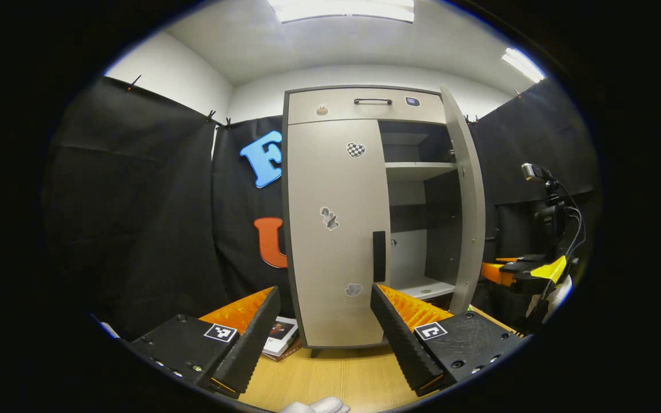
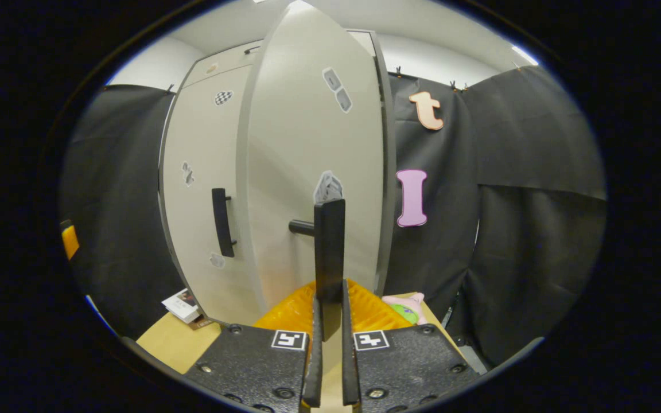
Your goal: Open the right door of the double-door shoe cabinet with the right hand, and open the left door with the left hand.
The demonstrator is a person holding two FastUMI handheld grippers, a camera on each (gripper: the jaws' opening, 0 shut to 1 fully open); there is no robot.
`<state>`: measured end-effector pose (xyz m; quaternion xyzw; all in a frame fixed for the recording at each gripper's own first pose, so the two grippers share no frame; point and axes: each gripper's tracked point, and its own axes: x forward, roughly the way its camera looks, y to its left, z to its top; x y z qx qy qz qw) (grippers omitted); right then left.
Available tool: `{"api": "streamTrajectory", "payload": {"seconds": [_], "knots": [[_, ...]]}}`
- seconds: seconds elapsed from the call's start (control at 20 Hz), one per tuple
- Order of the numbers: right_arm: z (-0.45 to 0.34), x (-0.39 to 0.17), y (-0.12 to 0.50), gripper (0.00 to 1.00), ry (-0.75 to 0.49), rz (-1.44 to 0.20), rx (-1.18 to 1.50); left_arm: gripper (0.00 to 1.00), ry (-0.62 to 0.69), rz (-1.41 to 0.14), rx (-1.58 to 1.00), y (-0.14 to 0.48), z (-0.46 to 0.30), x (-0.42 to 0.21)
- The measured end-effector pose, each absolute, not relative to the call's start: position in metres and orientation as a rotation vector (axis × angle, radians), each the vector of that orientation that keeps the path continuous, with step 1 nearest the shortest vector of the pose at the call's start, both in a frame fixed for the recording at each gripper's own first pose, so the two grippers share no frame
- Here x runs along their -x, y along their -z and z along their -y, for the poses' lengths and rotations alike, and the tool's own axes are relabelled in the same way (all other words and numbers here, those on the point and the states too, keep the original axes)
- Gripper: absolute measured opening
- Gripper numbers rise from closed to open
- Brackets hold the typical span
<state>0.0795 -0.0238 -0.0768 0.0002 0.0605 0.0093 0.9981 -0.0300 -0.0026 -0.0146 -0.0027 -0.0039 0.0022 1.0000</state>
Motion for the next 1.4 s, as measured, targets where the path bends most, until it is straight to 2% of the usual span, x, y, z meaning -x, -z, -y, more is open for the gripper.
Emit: {"api": "streamTrajectory", "payload": {"seconds": [0.15,0.25,0.3,0.5,1.0,1.25,1.35,1.4], "knots": [[0.048,-0.073,0.075,0.15,0.008,-0.122,-0.019,0.96,0.018,0.01,0.017,0.013,0.018,0.025],[0.069,-0.069,0.077,0.11,0.037,-0.12,-0.003,0.96,0.04,-0.001,0.025,0.016,0.031,0.021],[0.075,-0.068,0.076,0.05,0.036,-0.118,-0.007,0.96,0.051,-0.008,0.03,0.018,0.037,0.018],[0.112,-0.069,0.076,0.04,0.072,-0.127,0.001,0.96,0.083,-0.016,0.036,0.017,0.057,0.013],[0.137,-0.072,0.076,0.04,-0.019,-0.13,0.008,0.96,0.068,-0.015,0.025,0.013,0.076,0.013],[0.138,-0.073,0.076,0.04,-0.019,-0.138,0.036,0.96,0.048,-0.016,0.028,0.013,0.078,0.016],[0.141,-0.068,0.079,0.07,-0.01,-0.149,0.038,0.96,0.043,-0.013,0.021,0.012,0.076,0.016],[0.148,-0.065,0.081,0.15,0.009,-0.153,0.04,0.96,0.04,-0.013,0.02,0.012,0.076,0.016]]}}
